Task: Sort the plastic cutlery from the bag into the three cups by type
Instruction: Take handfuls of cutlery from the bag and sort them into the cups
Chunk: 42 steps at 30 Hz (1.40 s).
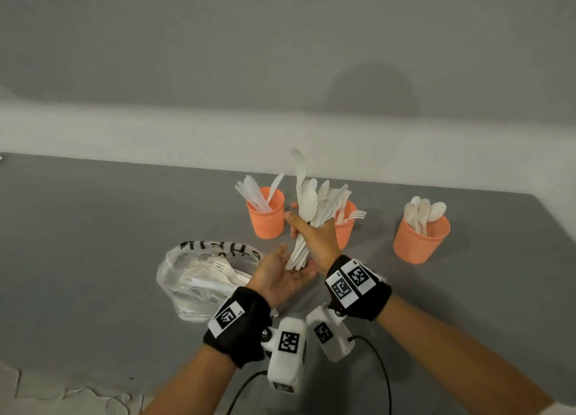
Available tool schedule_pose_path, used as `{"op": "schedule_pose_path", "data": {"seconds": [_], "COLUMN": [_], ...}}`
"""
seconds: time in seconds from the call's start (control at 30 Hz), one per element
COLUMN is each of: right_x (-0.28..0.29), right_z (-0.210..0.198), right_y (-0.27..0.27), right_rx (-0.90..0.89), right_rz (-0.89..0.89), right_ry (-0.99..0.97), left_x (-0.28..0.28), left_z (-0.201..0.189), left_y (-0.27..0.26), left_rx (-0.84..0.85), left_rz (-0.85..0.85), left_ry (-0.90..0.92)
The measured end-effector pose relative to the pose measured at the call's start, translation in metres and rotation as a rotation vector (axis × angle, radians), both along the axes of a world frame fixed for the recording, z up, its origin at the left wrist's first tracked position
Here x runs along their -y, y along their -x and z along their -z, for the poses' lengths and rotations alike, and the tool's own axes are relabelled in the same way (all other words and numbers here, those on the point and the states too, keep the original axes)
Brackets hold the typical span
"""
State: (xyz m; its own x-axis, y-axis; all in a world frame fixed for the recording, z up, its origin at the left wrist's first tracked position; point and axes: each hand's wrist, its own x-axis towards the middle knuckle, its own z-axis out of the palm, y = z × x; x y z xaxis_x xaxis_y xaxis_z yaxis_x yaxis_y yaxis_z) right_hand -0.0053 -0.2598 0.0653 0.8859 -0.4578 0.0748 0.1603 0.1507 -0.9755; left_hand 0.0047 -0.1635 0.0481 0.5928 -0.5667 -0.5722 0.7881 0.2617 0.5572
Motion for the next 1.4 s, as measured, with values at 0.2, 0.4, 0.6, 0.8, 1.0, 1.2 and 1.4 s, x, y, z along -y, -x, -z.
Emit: {"op": "schedule_pose_path", "data": {"seconds": [0.2,0.4,0.6,0.8,1.0,1.2,1.4], "right_x": [0.018,0.039,0.060,0.052,0.059,0.061,0.070], "right_z": [0.013,0.028,0.043,0.042,0.033,0.039,0.048], "right_y": [0.023,0.032,0.029,0.043,0.045,0.046,0.034], "right_rx": [-0.004,-0.096,-0.147,-0.219,-0.357,-0.464,-0.398], "right_rz": [0.102,0.089,-0.002,-0.330,-0.607,-0.629,-0.336], "right_ry": [-0.050,-0.100,-0.202,-0.003,-0.101,-0.184,-0.226], "left_x": [0.034,0.054,0.052,0.061,0.067,0.068,0.067], "left_z": [0.006,0.011,0.007,-0.008,-0.016,-0.017,-0.007], "left_y": [0.022,0.035,0.032,0.005,-0.009,-0.019,-0.021], "left_rx": [-0.039,0.098,0.499,0.766,0.903,0.849,0.886], "left_rz": [0.038,0.100,0.062,-0.044,0.019,0.165,0.013], "left_ry": [0.012,-0.044,-0.158,-0.208,-0.386,-0.624,-0.583]}}
